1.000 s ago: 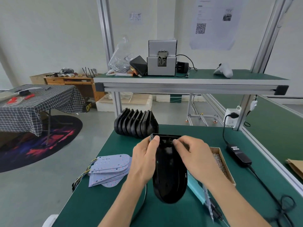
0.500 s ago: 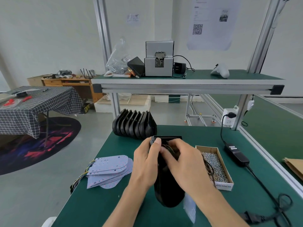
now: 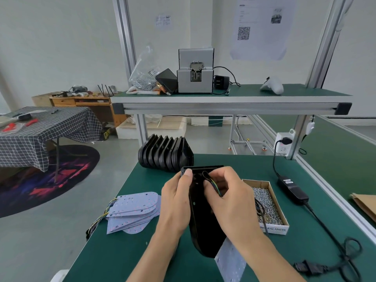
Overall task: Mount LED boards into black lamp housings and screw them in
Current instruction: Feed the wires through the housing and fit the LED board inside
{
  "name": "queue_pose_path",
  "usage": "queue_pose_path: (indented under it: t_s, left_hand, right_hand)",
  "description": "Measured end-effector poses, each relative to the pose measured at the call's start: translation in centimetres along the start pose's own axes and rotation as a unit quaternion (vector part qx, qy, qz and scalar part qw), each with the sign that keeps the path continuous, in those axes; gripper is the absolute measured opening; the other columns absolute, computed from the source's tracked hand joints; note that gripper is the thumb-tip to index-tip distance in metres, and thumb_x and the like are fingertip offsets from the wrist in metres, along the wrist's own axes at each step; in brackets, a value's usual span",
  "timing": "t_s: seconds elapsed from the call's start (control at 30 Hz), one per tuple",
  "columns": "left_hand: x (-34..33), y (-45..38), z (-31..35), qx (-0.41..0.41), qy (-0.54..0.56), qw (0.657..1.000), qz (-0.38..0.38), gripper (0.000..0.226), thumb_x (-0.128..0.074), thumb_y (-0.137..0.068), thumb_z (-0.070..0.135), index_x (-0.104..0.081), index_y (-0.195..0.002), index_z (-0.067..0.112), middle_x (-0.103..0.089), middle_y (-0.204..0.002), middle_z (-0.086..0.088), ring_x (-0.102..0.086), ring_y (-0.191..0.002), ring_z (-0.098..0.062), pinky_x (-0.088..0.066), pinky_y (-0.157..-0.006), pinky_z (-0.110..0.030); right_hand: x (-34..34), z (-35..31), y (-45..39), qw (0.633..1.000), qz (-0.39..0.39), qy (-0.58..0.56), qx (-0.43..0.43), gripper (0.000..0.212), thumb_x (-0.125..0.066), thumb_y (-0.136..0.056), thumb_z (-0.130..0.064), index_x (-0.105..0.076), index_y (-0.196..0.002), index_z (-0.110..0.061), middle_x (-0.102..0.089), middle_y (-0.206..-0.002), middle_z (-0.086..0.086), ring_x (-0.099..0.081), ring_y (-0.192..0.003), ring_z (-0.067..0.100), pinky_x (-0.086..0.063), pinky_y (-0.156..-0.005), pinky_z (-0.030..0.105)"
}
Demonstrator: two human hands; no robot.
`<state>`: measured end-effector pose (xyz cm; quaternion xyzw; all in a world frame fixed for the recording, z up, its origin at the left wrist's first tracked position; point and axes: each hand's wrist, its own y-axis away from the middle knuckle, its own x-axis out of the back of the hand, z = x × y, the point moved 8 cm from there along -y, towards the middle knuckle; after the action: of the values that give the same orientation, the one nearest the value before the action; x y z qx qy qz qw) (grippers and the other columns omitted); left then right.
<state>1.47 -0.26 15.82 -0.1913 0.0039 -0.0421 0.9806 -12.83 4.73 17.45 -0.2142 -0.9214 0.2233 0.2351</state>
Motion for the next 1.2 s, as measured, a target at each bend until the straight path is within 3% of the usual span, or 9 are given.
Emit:
queue_pose_path:
  t_s: [0.23, 0.4, 0.57, 0.63, 0.77, 0.93, 1.03, 1.13, 1.2]
  left_hand:
    - [0.0, 0.0, 0.2, -0.014, -0.041, 0.999, 0.009, 0.042, -0.046, -0.093, 0.052, -0.034, -0.068, 0.020, -0.036, -0.067, 0.009, -0.032, -0.064, -0.012, -0.029, -0.055, -0.023]
    - [0.4, 0.1, -0.2, -0.005, -0.070, 0.997, 0.031, 0.044, -0.045, -0.088, 0.056, -0.030, -0.066, 0.021, -0.032, -0.064, 0.009, -0.029, -0.062, -0.013, -0.026, -0.052, -0.024]
    - [0.0, 0.1, 1.1, -0.076, -0.170, 0.982, 0.021, 0.039, -0.044, -0.090, 0.052, -0.036, -0.067, 0.021, -0.038, -0.059, 0.013, -0.032, -0.058, -0.008, -0.029, -0.053, -0.025]
    - [0.0, 0.2, 1.3, -0.091, -0.172, 0.981, 0.013, 0.036, -0.044, -0.093, 0.049, -0.041, -0.067, 0.023, -0.043, -0.061, 0.010, -0.037, -0.060, -0.008, -0.031, -0.055, -0.024]
    - [-0.1, 0.6, 1.2, -0.055, -0.101, 0.993, 0.009, 0.045, -0.043, -0.094, 0.050, -0.049, -0.074, 0.010, -0.053, -0.071, -0.014, -0.044, -0.066, -0.023, -0.041, -0.061, -0.047]
    - [0.0, 0.4, 0.7, -0.024, -0.048, 0.999, 0.009, 0.057, -0.044, -0.093, 0.052, -0.054, -0.084, -0.003, -0.055, -0.074, -0.017, -0.046, -0.072, -0.017, -0.044, -0.069, -0.057]
    - [-0.2, 0.6, 0.7, -0.031, -0.039, 0.999, -0.002, 0.054, -0.044, -0.093, 0.051, -0.057, -0.084, 0.000, -0.054, -0.077, -0.022, -0.046, -0.072, -0.017, -0.043, -0.065, -0.050]
    - [-0.5, 0.8, 1.6, -0.065, -0.080, 0.995, -0.002, 0.032, -0.044, -0.093, 0.049, -0.056, -0.072, 0.027, -0.050, -0.066, 0.005, -0.044, -0.066, -0.007, -0.037, -0.061, -0.028]
    - [-0.6, 0.7, 1.9, -0.080, -0.115, 0.990, 0.002, 0.028, -0.045, -0.093, 0.047, -0.055, -0.071, 0.031, -0.052, -0.065, 0.013, -0.045, -0.064, -0.007, -0.036, -0.060, -0.024]
  right_hand:
    - [-0.5, -1.7, 0.6, 0.992, -0.020, 0.092, 0.087, 0.022, -0.075, -0.091, -0.011, -0.076, -0.109, -0.025, -0.071, -0.103, -0.011, -0.068, -0.094, 0.010, -0.053, -0.083, 0.031]
    - [-1.6, -1.9, 0.0, 0.978, -0.078, 0.166, 0.095, 0.007, -0.065, -0.098, -0.020, -0.072, -0.100, -0.019, -0.062, -0.097, -0.003, -0.063, -0.083, 0.025, -0.051, -0.074, 0.044]
    - [-1.9, -2.9, -0.2, 0.962, -0.097, 0.218, 0.133, 0.021, -0.049, -0.093, -0.030, -0.066, -0.090, -0.018, -0.051, -0.082, -0.004, -0.055, -0.068, 0.026, -0.049, -0.062, 0.047]
    - [-1.4, -2.4, -0.6, 0.970, -0.081, 0.196, 0.116, 0.013, -0.060, -0.097, -0.026, -0.068, -0.090, -0.019, -0.058, -0.081, -0.006, -0.059, -0.071, 0.022, -0.050, -0.067, 0.042]
    - [0.4, -0.8, -1.0, 0.997, -0.006, 0.075, 0.032, 0.008, -0.082, -0.089, -0.029, -0.076, -0.093, -0.026, -0.074, -0.083, -0.017, -0.068, -0.083, 0.001, -0.049, -0.072, 0.014]
    - [-0.1, -0.7, 0.1, 0.996, -0.070, 0.016, 0.051, 0.033, -0.078, -0.091, -0.014, -0.079, -0.115, -0.037, -0.074, -0.107, -0.026, -0.067, -0.105, -0.005, -0.046, -0.088, 0.008]
    - [0.3, -1.0, -0.4, 0.993, -0.065, 0.051, 0.084, 0.031, -0.075, -0.092, -0.008, -0.080, -0.113, -0.031, -0.075, -0.107, -0.020, -0.067, -0.103, -0.002, -0.050, -0.090, 0.017]
    - [0.1, -1.1, -0.4, 0.993, -0.047, 0.075, 0.084, 0.022, -0.075, -0.093, -0.012, -0.080, -0.105, -0.029, -0.074, -0.100, -0.016, -0.067, -0.096, 0.002, -0.051, -0.084, 0.024]
    - [-0.2, -0.9, -0.3, 0.993, -0.054, 0.072, 0.076, 0.020, -0.073, -0.093, -0.012, -0.079, -0.102, -0.029, -0.073, -0.097, -0.015, -0.067, -0.093, 0.005, -0.051, -0.082, 0.028]
